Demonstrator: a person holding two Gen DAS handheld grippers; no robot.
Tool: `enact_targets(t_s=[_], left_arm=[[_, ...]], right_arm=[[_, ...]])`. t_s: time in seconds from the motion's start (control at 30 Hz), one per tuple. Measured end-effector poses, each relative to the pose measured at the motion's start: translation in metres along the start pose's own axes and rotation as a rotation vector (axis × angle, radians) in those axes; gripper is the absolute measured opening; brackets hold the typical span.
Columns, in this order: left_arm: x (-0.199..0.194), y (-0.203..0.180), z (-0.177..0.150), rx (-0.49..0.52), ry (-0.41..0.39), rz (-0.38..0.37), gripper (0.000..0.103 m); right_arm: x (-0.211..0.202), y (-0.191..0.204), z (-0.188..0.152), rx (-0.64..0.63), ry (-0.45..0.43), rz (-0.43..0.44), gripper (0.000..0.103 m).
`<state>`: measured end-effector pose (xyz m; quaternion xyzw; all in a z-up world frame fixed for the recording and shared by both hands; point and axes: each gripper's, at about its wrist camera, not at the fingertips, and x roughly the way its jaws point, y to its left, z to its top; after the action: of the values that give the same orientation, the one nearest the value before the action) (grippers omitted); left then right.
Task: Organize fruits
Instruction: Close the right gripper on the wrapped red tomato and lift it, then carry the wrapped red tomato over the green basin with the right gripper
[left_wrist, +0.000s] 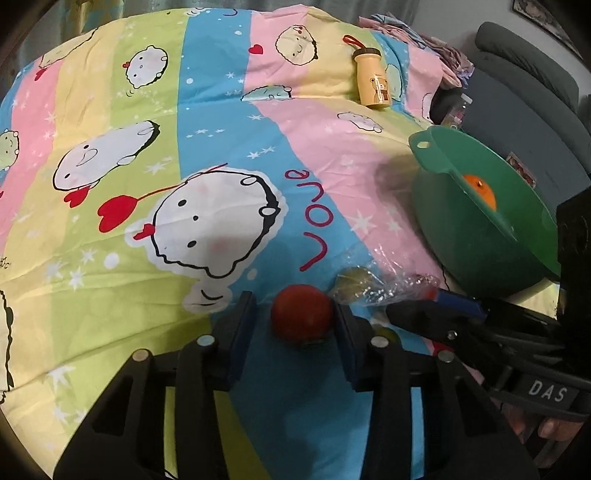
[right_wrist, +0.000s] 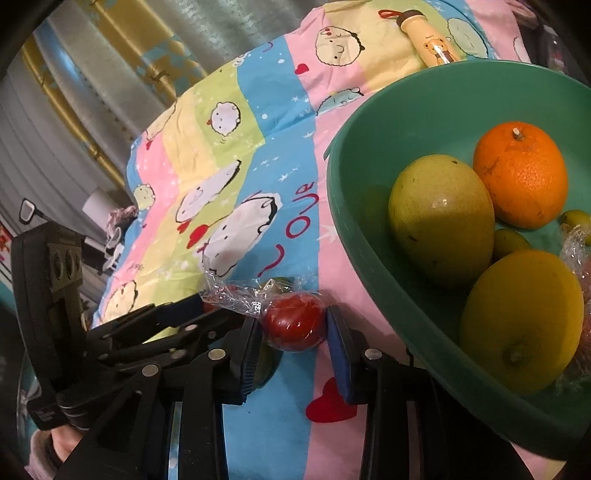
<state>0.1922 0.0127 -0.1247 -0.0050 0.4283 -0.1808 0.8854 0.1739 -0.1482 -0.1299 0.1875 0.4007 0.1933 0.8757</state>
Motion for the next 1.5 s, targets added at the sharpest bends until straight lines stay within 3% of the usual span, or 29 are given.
enact_targets(t_s=[0.1,0.57,1.5], left_arm=[[0.001,0.000,-0.001,0.000,-0.007,0.026,0.031],[-0.017,-0.008,-0.016,-0.068,-0.015,0.069,0.031],[-0.094,-0.027,-0.054,-0.134,-0.092,0.168,0.031]], right_arm=[[-0.001,-0.001,0.000,0.001,-0.003,0.012,0.036],[-0.013,-0.004,-0.007,-0.019,0.016,0.058,0.036],[-0.068,0.042,-0.028,-0.180,0.044,0.151,0.036]])
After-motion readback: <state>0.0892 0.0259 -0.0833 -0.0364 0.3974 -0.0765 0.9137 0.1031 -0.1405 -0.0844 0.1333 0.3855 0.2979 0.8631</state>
